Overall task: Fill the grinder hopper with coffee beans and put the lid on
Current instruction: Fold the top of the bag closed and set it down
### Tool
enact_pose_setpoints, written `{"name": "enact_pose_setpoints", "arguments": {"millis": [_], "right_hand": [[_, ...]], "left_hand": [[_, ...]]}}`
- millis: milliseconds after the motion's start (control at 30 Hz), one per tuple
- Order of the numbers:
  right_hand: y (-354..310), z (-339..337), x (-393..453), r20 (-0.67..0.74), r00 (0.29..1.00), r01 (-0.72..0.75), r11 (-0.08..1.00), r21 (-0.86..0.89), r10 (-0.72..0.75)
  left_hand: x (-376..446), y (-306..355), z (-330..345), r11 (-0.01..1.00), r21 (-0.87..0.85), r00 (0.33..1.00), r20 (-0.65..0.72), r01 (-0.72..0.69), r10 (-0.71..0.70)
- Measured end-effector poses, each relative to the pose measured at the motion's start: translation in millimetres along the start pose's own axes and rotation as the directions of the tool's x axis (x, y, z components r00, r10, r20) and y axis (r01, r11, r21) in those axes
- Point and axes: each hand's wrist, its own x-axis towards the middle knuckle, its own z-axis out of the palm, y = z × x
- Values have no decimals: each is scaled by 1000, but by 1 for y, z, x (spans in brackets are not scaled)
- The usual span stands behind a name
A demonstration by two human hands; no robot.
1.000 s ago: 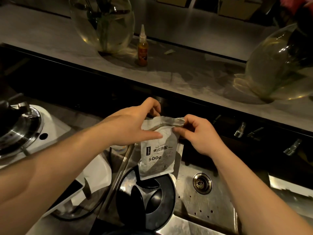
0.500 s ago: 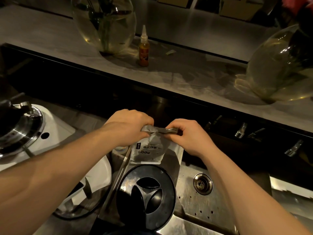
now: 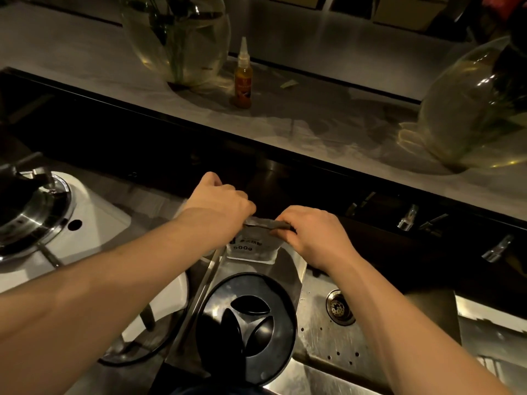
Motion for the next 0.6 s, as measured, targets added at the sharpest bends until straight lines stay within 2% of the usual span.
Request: {"name": "enact_pose_setpoints", "arguments": {"millis": [100, 233, 467, 600], "right_hand": [[3, 4, 0, -32, 999, -4, 1000, -16, 3], [8, 7, 0, -66, 998, -9, 1000, -14, 8], [22, 7, -3, -72, 996, -53, 997, 47, 57], [29, 0, -4, -76, 995, -58, 998, 16, 59]], "left_hand": [[3, 8, 0, 998, 38, 999, -5, -47, 47], [14, 15, -1, 987, -133, 995, 2, -94, 95], [25, 19, 3, 974, -23, 972, -73, -225, 222], [31, 18, -1, 976, -60, 975, -88, -208, 202]]}}
